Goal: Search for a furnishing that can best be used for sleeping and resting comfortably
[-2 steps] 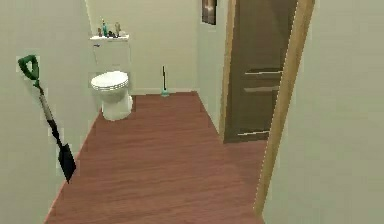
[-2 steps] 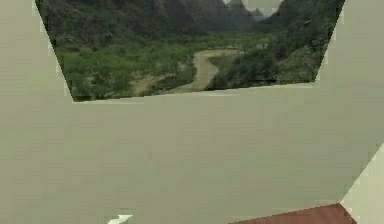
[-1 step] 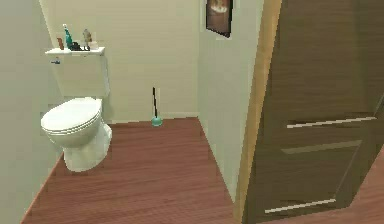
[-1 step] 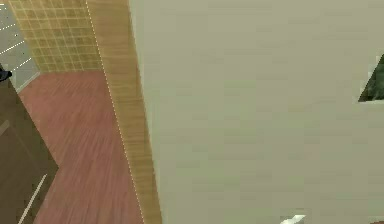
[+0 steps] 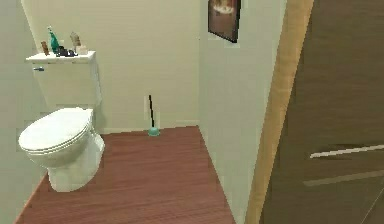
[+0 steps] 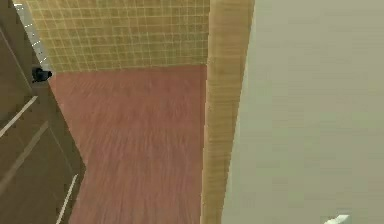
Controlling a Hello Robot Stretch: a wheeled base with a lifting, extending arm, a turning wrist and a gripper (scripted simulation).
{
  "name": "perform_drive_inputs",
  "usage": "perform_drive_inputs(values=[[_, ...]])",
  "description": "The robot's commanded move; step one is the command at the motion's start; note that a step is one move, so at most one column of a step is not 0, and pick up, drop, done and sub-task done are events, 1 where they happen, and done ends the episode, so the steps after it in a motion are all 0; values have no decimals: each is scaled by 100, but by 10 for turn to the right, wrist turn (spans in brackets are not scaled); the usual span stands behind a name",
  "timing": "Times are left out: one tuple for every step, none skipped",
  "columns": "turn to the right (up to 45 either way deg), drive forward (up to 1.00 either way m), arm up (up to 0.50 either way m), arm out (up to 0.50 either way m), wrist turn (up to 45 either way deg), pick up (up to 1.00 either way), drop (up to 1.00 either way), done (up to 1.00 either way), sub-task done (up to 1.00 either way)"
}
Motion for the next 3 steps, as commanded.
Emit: perform_drive_inputs(values=[[270, 0, 0, 0, 0, 0, 0, 0, 0], [0, 45, 0, 0, 0, 0, 0, 0, 0], [450, 0, 0, 0, 0, 0, 0, 0, 0]])
